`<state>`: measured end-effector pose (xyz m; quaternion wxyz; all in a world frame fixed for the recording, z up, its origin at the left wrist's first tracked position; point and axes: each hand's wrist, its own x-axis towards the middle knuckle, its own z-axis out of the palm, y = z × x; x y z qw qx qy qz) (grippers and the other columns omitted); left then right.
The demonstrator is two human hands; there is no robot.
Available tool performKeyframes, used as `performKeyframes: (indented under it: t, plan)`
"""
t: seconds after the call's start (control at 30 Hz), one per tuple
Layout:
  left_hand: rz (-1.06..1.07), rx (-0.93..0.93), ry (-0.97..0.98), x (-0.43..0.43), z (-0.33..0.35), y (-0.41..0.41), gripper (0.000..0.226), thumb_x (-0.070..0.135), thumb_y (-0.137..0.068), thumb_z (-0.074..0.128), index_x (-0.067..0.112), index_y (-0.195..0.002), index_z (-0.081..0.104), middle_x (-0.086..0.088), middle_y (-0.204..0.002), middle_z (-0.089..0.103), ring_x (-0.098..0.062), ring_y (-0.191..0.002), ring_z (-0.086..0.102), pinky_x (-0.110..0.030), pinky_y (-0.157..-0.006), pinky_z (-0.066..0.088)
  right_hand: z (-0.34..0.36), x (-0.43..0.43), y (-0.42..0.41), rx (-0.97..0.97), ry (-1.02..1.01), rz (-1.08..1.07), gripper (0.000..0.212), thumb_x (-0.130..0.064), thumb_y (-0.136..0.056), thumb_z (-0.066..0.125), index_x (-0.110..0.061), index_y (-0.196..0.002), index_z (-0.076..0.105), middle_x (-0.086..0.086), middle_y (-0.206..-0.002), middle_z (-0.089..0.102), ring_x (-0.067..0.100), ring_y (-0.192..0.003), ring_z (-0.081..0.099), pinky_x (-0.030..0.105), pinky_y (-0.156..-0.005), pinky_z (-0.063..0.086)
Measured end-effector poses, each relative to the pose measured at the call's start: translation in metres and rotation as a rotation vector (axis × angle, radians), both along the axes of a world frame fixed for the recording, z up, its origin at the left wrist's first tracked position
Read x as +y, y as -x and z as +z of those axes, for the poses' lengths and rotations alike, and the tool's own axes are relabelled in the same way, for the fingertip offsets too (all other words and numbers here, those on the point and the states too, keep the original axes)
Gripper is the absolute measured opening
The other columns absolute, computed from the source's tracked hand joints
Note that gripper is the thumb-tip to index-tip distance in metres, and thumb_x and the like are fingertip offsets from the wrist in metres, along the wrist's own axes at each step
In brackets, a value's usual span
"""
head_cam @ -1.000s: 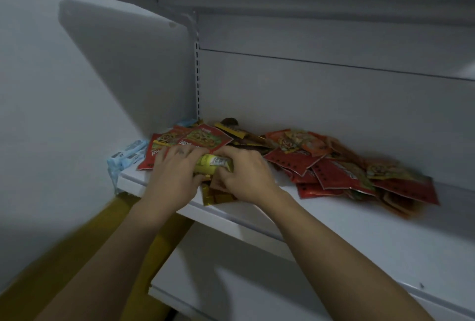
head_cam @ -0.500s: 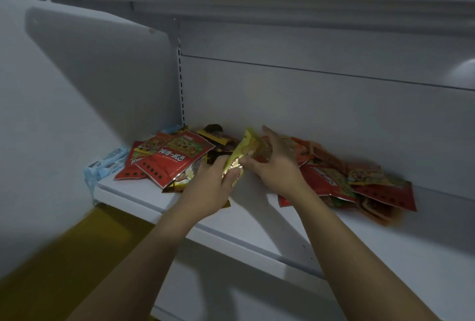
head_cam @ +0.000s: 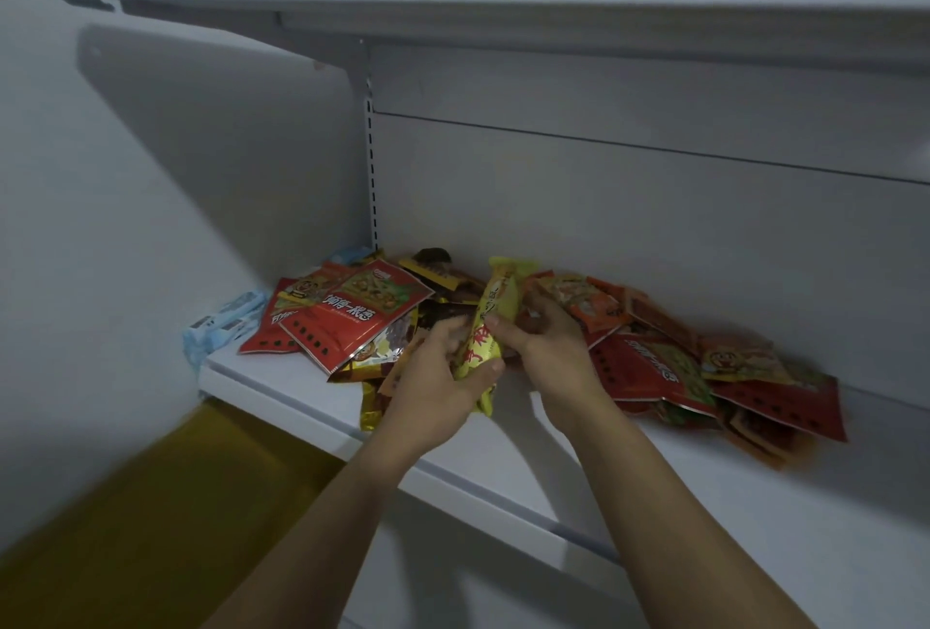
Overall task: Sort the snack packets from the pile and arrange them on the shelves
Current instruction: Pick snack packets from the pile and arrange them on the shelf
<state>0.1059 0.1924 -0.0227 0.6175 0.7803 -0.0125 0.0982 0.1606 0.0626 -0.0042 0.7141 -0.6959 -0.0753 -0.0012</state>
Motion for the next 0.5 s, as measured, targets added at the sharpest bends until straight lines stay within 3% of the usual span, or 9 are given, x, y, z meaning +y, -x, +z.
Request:
performKeyframes:
  t: [0.1, 0.2, 0.27, 0.37, 0.5]
  plan:
    - [0.076, -0.034, 0.022, -0.003, -0.002, -0.001, 0.035, 0.02, -0.087, 0.074, 0.022, -0.117, 0.056, 0.005, -0.098, 0.069, -0.006, -0.086, 0.068, -0.025, -0.062, 0.055, -0.002, 0.0, -0.001, -0.027, -0.014, 0.007, 0.028, -0.019, -0.083, 0.078, -0.018, -0.108, 0.066, 0.008, -0.102, 0.072, 0.018, -0.086, 0.072, 0.032, -0.068, 0.059]
    - [0.075, -0.072, 0.028, -0.005, -0.005, -0.002, 0.031, 0.017, -0.089, 0.072, 0.021, -0.116, 0.057, 0.007, -0.098, 0.07, -0.002, -0.084, 0.068, -0.02, -0.06, 0.055, -0.006, -0.005, 0.0, -0.052, 0.108, 0.127, 0.037, -0.026, -0.084, 0.076, -0.021, -0.119, 0.064, 0.0, -0.109, 0.071, 0.01, -0.096, 0.069, 0.028, -0.075, 0.058]
    - [0.043, -0.088, 0.045, -0.005, -0.007, -0.001, 0.032, 0.013, -0.089, 0.071, 0.022, -0.117, 0.056, 0.007, -0.099, 0.07, -0.002, -0.084, 0.068, -0.019, -0.062, 0.055, -0.007, -0.01, 0.0, -0.061, 0.159, 0.172, 0.038, -0.025, -0.085, 0.076, -0.024, -0.12, 0.063, -0.004, -0.112, 0.071, 0.011, -0.104, 0.067, 0.03, -0.084, 0.057]
    - [-0.007, -0.121, 0.021, -0.004, -0.009, -0.001, 0.041, 0.012, -0.089, 0.07, 0.028, -0.123, 0.054, 0.014, -0.106, 0.067, 0.003, -0.095, 0.065, -0.014, -0.076, 0.053, -0.005, -0.02, -0.001, -0.04, 0.065, 0.207, 0.035, -0.009, -0.09, 0.068, -0.02, -0.123, 0.06, 0.003, -0.11, 0.071, 0.018, -0.101, 0.068, 0.028, -0.076, 0.057]
    - [-0.015, -0.128, 0.018, -0.003, -0.01, -0.002, 0.042, 0.018, -0.087, 0.073, 0.044, -0.112, 0.052, 0.017, -0.106, 0.066, 0.0, -0.096, 0.065, -0.029, -0.082, 0.058, -0.009, -0.028, 0.001, -0.038, -0.023, 0.209, 0.04, 0.001, -0.093, 0.058, -0.013, -0.13, 0.055, 0.01, -0.113, 0.071, 0.029, -0.107, 0.067, 0.039, -0.086, 0.054]
